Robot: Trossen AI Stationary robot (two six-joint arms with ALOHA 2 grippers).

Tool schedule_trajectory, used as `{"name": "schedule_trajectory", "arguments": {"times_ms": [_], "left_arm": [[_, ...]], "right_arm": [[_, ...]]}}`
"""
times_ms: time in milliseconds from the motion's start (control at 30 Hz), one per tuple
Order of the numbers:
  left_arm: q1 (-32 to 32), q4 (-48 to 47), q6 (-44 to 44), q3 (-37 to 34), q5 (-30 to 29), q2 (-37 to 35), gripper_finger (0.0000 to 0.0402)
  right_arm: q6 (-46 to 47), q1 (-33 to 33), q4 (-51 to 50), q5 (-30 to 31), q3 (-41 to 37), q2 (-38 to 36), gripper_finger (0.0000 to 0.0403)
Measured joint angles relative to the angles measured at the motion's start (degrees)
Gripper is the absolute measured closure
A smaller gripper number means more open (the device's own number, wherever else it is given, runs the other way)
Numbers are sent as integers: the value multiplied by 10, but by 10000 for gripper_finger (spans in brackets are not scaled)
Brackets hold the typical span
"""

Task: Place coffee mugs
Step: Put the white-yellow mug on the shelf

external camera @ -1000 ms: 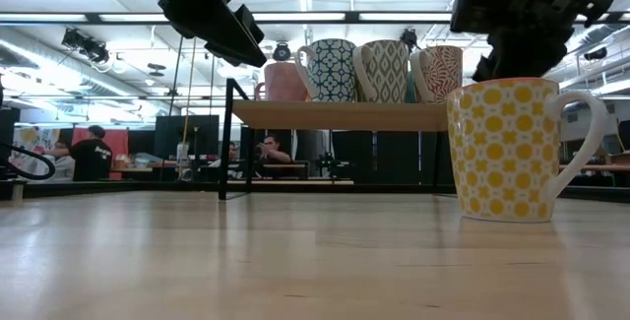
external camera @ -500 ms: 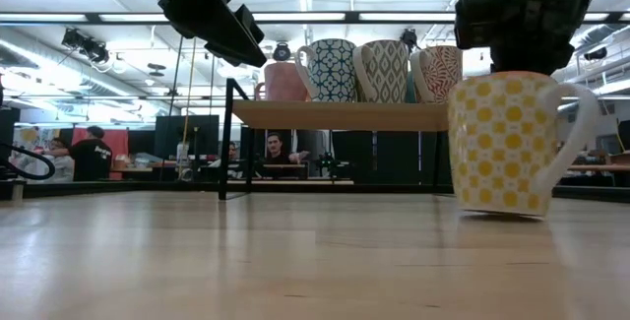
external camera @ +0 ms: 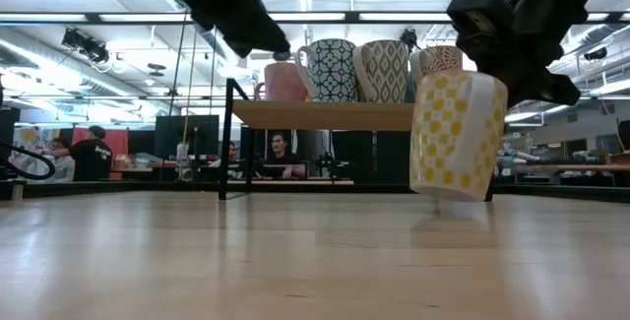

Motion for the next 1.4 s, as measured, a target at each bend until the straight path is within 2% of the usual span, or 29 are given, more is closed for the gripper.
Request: {"name": "schedule_trajectory", "arguments": {"times_ms": [200, 467, 667, 933, 1200, 1400], "left_arm": [[0, 7, 41, 0, 0, 0, 296], [0, 7, 50, 0, 0, 0, 296], [0, 7, 51, 0, 0, 0, 296], [0, 7, 51, 0, 0, 0, 296], [0, 6, 51, 0, 0, 0, 296], [0, 6, 51, 0, 0, 0, 296]], "right_arm": [[69, 0, 0, 28, 0, 0, 377], [85, -1, -18, 45, 0, 0, 374], [142, -1, -80, 48, 0, 0, 376], [133, -1, -108, 60, 4, 0, 377], [130, 0, -249, 62, 62, 0, 379], [178, 7, -249, 62, 60, 0, 379]]}}
